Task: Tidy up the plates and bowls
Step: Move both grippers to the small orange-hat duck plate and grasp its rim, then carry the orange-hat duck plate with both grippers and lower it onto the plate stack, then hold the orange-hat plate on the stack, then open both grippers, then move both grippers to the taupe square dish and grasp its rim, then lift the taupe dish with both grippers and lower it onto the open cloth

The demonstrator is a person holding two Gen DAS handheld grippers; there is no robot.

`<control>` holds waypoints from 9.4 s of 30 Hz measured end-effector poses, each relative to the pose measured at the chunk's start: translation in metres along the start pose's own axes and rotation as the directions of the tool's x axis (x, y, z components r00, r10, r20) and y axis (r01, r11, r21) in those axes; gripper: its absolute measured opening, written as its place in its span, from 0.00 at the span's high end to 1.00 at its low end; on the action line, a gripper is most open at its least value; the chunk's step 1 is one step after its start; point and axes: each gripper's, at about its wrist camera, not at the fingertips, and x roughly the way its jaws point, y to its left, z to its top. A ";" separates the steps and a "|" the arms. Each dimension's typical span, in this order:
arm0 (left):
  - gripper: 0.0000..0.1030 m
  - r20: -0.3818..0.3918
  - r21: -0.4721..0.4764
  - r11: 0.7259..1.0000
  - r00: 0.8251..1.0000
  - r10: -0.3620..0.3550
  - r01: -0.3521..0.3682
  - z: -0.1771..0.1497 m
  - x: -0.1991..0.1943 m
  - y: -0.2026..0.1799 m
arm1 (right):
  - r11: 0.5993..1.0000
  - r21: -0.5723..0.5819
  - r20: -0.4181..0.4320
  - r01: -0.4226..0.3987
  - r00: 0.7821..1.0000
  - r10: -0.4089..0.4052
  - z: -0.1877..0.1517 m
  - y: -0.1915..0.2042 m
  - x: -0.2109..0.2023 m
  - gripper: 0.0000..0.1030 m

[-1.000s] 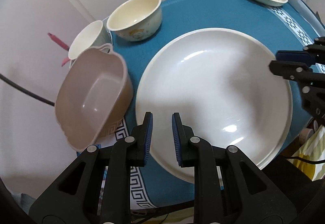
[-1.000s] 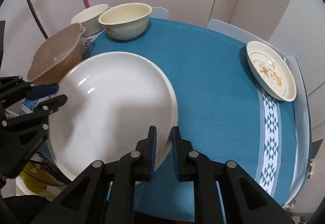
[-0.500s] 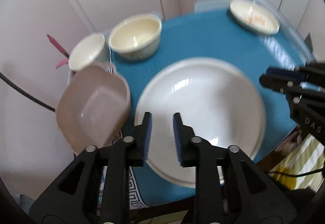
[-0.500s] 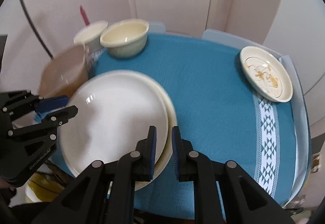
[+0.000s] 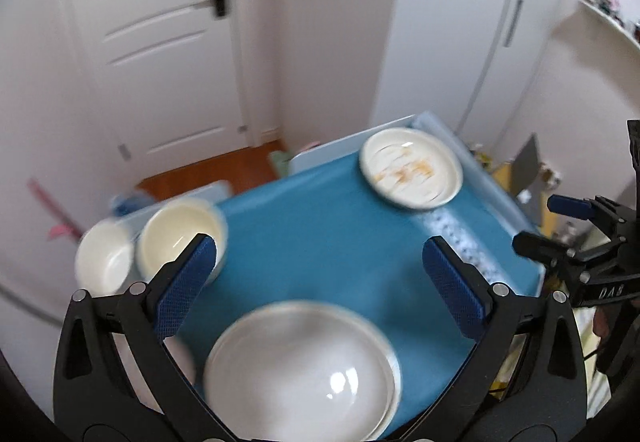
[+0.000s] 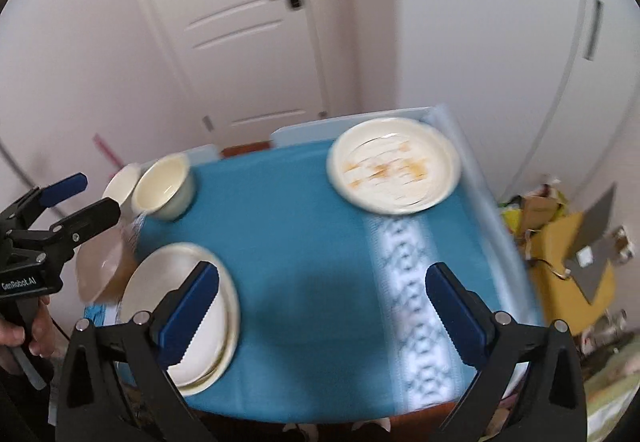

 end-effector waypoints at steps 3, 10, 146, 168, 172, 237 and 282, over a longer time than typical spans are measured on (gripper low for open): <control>0.00 -0.013 0.039 0.997 0.997 -0.070 0.071 0.032 0.028 -0.016 | 0.995 0.092 0.042 0.031 0.999 -0.035 0.020 -0.034 -0.005 0.00; 0.04 -0.174 0.035 0.975 0.962 -0.210 0.219 0.087 0.145 -0.032 | 0.966 0.257 -0.049 -0.025 0.998 0.039 0.051 -0.103 0.058 0.01; 0.81 -0.428 -0.081 0.894 0.825 0.368 -0.440 -0.191 0.049 0.048 | 0.908 -0.340 -0.283 -0.247 0.947 0.151 -0.061 0.106 0.109 0.86; 0.81 -0.452 0.021 0.840 0.744 0.491 -0.542 -0.194 0.046 0.040 | 0.890 -0.365 -0.331 -0.274 0.931 0.152 -0.069 0.109 0.118 0.86; 0.81 -0.456 -0.011 0.848 0.757 0.468 -0.530 -0.192 0.039 0.041 | 0.892 -0.357 -0.327 -0.277 0.932 0.158 -0.070 0.107 0.117 0.86; 0.87 -0.263 -0.603 0.697 0.921 0.286 -0.389 -0.182 -0.050 0.192 | 0.674 -0.468 -0.351 -0.572 0.820 0.453 -0.004 0.278 0.134 0.86; 0.86 -0.313 -0.203 0.977 0.950 0.001 -0.068 -0.082 0.153 -0.145 | 0.965 -0.092 -0.103 -0.247 0.966 0.238 -0.078 -0.138 0.105 0.86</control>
